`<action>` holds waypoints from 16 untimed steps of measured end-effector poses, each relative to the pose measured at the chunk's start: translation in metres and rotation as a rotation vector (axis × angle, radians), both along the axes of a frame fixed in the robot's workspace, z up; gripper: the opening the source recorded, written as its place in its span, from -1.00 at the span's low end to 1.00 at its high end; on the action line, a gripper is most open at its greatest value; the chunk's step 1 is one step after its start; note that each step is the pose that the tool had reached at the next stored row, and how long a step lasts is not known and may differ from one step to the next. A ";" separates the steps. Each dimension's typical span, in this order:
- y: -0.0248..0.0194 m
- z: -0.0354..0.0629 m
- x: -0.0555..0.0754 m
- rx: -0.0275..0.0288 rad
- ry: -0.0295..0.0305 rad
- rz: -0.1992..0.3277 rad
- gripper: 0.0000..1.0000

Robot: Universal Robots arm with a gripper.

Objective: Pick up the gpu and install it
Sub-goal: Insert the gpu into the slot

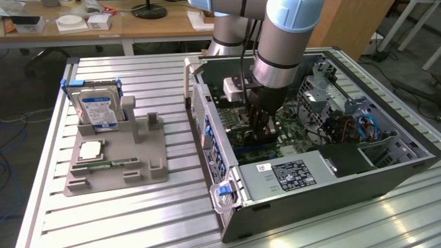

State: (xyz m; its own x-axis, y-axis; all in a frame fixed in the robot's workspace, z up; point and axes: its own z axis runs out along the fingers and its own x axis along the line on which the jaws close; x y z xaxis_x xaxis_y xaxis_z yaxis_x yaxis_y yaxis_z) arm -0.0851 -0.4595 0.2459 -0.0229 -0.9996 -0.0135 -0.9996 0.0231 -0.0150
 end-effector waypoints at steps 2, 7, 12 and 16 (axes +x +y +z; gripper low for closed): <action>0.0000 0.0000 0.000 -0.0001 0.0000 0.001 -0.47; 0.0000 -0.0015 0.000 0.0001 -0.0001 0.001 -0.47; 0.0000 -0.0029 0.000 0.0000 0.0000 0.001 -0.47; 0.0000 -0.0036 0.000 0.0000 0.0000 0.001 -0.47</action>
State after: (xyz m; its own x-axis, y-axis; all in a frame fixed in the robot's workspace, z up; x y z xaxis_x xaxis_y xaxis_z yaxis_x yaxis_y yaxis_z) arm -0.0852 -0.4595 0.2424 -0.0218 -0.9997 -0.0136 -0.9996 0.0220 -0.0150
